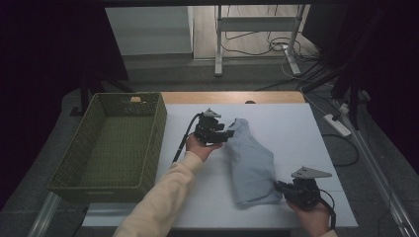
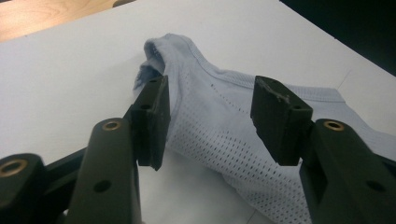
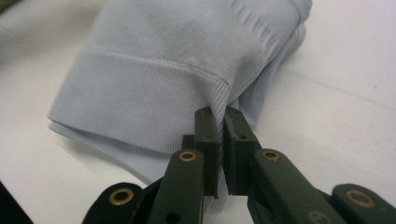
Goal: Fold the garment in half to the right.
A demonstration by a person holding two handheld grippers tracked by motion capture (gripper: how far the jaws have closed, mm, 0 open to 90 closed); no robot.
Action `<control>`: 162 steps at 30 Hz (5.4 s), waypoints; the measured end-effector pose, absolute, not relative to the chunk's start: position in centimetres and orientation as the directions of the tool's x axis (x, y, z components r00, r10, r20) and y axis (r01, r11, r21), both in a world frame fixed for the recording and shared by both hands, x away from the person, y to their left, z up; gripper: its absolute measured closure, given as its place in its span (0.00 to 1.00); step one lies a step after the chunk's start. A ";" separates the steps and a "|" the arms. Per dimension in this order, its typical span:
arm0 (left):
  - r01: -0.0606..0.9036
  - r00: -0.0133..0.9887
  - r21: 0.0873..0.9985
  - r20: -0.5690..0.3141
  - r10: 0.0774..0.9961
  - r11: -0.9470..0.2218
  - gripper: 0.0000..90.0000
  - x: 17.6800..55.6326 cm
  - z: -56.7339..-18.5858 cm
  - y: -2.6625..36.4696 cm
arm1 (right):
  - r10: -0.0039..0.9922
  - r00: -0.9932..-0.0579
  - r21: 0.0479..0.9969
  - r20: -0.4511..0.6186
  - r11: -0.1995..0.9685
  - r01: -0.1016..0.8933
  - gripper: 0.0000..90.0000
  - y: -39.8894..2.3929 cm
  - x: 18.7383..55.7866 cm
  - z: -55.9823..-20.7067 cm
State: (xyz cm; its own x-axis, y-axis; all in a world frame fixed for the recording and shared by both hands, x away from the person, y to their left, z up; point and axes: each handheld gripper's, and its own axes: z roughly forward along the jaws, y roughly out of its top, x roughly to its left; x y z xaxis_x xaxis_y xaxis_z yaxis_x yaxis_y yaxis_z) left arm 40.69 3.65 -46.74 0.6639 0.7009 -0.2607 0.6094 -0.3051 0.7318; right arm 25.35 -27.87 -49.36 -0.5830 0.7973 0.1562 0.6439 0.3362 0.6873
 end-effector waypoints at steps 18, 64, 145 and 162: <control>0.618 0.661 0.725 -0.269 0.701 -0.305 0.50 40.5 -47.6 4.1 | 0.795 -0.591 0.694 0.141 0.347 0.632 0.61 -27.4 26.1 -50.2; 0.511 0.842 0.730 -0.320 0.435 -0.453 0.98 36.8 -49.1 0.6 | 0.672 -0.725 0.762 0.151 0.389 0.518 0.99 -21.6 31.8 -48.9; 0.609 0.713 0.699 -0.275 0.645 -0.374 0.73 38.0 -50.2 4.9 | 0.684 -0.717 0.709 0.135 0.439 0.552 0.90 -23.9 30.3 -51.1; 0.587 0.698 0.720 -0.220 0.681 -0.369 0.46 35.5 -48.4 8.8 | 0.516 -0.850 0.775 0.110 0.491 0.398 0.55 -20.7 26.8 -48.8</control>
